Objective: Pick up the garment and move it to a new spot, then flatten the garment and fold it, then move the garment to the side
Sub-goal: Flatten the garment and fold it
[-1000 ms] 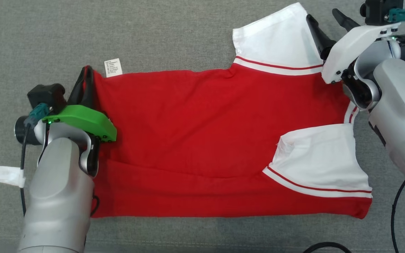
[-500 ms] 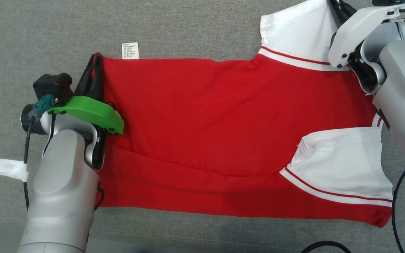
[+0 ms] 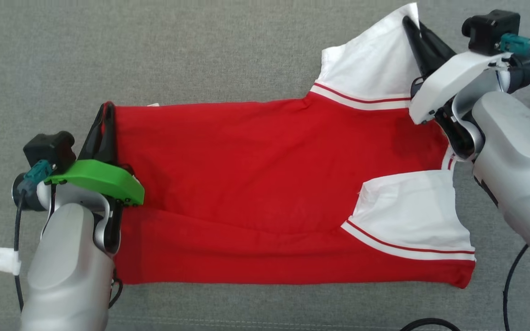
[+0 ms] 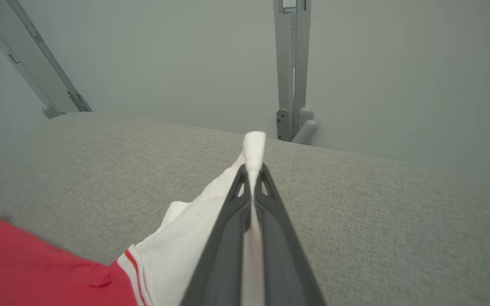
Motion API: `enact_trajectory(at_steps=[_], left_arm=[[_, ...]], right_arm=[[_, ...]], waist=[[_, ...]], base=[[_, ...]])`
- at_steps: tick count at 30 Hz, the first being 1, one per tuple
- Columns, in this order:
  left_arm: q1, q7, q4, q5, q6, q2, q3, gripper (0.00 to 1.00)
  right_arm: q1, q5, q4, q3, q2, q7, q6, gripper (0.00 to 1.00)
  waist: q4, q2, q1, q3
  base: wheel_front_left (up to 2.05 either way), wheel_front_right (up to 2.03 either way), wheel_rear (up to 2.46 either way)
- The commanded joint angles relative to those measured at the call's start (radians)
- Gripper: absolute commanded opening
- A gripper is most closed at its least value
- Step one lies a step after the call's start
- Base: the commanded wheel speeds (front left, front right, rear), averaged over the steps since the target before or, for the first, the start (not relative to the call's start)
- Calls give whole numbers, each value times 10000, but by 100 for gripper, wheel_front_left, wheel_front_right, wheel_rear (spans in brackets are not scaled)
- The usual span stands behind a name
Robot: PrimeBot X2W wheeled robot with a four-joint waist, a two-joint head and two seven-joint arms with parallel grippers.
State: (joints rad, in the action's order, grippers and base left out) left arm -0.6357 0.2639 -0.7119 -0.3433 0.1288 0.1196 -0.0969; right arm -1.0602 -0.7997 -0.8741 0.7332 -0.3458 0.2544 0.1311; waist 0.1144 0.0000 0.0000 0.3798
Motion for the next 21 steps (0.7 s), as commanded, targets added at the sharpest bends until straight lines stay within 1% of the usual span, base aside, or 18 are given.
enact_trajectory(at_steps=[1, 4, 5, 9, 12, 16, 21], left_arm=[[458, -4, 183, -111, 22, 179, -37, 0], [1018, -4, 440, -220, 22, 256, -90, 0], [1018, -4, 440, -220, 22, 256, -90, 0], [1903, -4, 662, -400, 22, 361, -37, 0], [2469, -4, 677, -578, 22, 416, 47, 0], [3090, -4, 474, -731, 22, 451, 59, 0], [3658, -4, 231, -833, 22, 460, 120, 0]], right_arm=[[481, -156, 458, 170, -242, 96, -10, 0], [1146, -286, 1331, 255, -584, 106, -10, 0], [1146, -286, 1331, 255, -584, 106, -10, 0], [2341, -366, 2400, 248, -1006, 110, -10, 0], [3222, -502, 3042, 125, -1183, 112, -8, 0], [4436, -746, 3469, -174, -1172, 112, -10, 0], [5703, -782, 3709, -682, -914, 113, -8, 0]], waist=[[-402, 0, 0, -827], [-497, 0, 0, -1252], [-497, 0, 0, -1252], [-606, 0, 0, -1789], [-672, 0, 0, -2100], [-770, 0, 0, -2358], [-911, 0, 0, -2532]], base=[[0, 0, 0], [0, 0, 0], [0, 0, 0], [0, 0, 0], [0, 0, 0], [0, 0, 0], [0, 0, 0]])
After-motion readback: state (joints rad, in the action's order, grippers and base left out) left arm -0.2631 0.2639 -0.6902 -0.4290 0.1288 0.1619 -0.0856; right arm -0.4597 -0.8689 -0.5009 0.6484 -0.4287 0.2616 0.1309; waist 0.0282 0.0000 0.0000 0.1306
